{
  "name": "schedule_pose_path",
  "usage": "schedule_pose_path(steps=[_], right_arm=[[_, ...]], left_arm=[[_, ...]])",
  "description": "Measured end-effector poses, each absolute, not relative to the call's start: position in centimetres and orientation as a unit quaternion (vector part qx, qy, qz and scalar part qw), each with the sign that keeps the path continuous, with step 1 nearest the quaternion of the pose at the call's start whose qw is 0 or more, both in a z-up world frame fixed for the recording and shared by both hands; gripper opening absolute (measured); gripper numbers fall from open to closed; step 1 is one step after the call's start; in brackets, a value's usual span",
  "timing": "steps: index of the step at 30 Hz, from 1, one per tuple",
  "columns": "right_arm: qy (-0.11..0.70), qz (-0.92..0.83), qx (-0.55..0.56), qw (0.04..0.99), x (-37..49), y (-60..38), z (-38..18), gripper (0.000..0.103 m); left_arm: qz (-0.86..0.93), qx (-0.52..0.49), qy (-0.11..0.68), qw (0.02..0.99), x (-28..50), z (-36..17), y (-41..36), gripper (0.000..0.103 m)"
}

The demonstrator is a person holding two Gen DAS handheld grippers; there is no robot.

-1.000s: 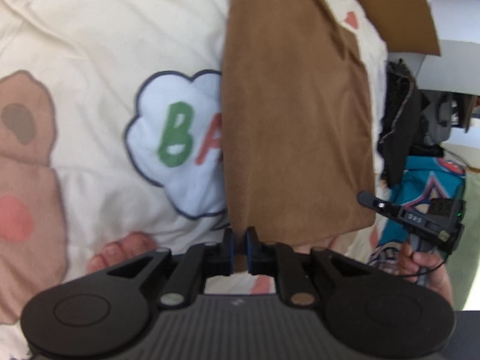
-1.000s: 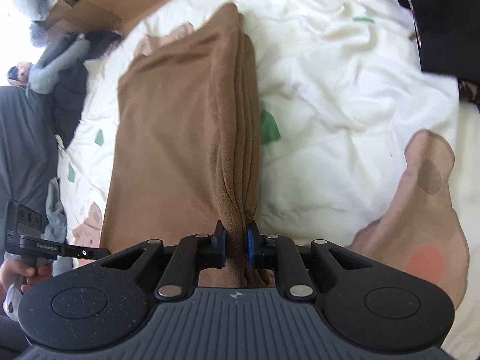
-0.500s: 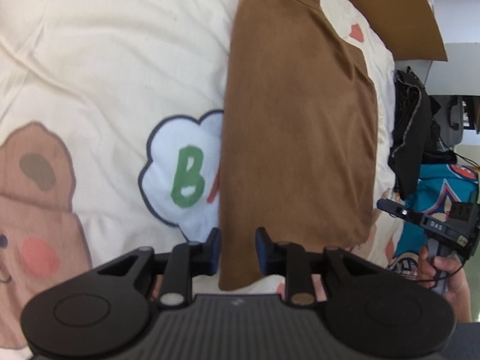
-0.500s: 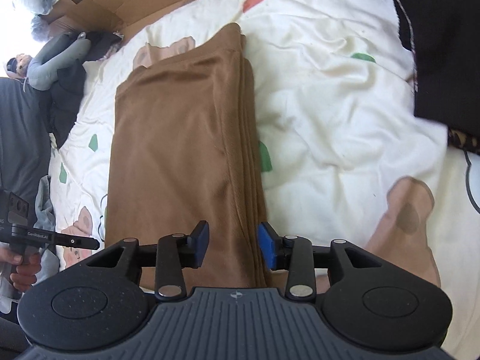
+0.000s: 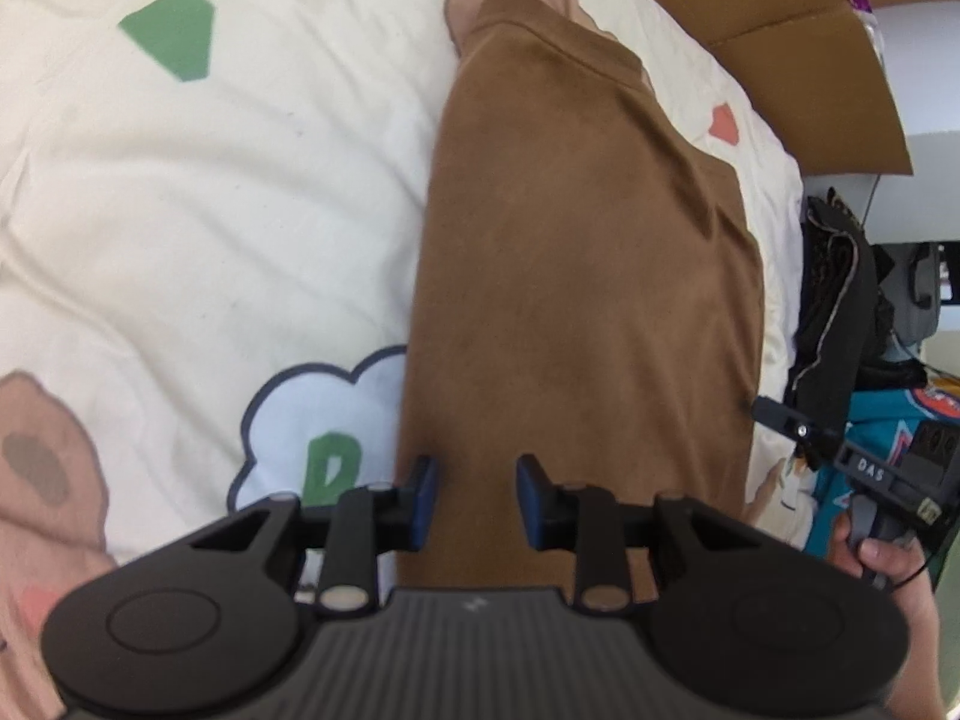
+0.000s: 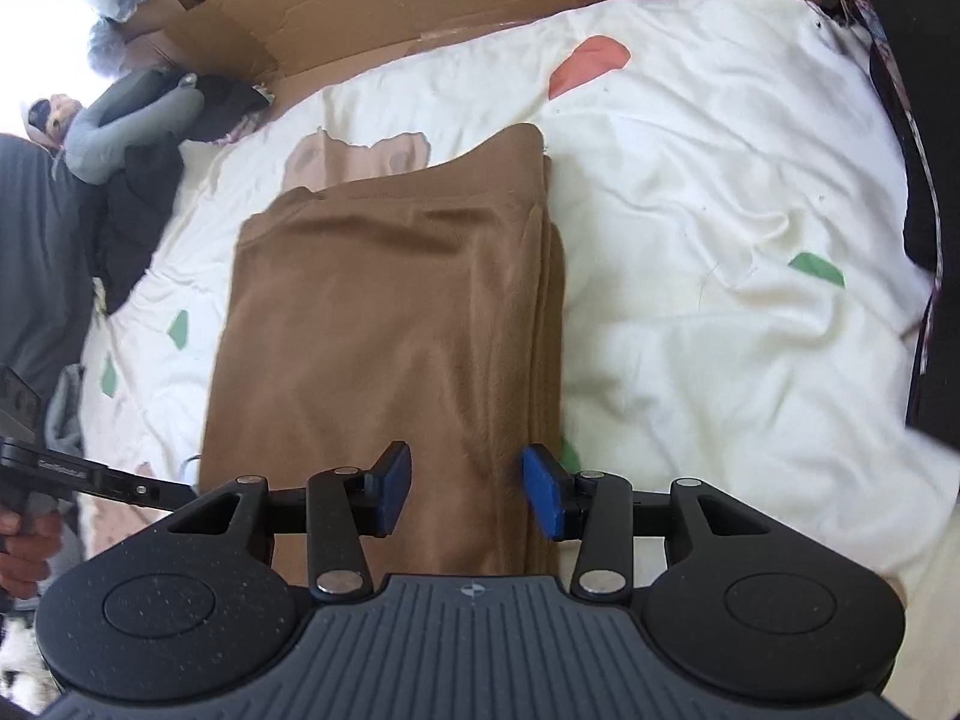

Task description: Fold clothes

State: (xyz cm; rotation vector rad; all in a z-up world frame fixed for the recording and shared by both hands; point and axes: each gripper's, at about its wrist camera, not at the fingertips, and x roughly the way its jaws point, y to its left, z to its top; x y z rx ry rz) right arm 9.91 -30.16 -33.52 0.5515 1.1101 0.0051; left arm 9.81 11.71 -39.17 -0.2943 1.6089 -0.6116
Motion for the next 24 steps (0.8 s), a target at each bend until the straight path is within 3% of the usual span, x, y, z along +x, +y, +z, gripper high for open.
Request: schedule_pose_path(steps=[13,19,24], right_arm=[[0.528,-0.039,0.277,0.801,9.8,-32.0,-35.9,0.048],[0.511,-0.033,0.274,0.814,10.7,-32.3,-34.7,0.048],[0.495,-0.033,0.279,0.822,12.1,-33.0,-34.4,0.048]], left_arm=[[-0.265,-0.121,0.707,0.645,10.5,-40.2,11.5,0.031],[-0.265,-0.121,0.689,0.664,11.6,-39.3,11.5,0.045],[-0.267,-0.119,0.668,0.684,12.7,-38.7,11.4,0.046]])
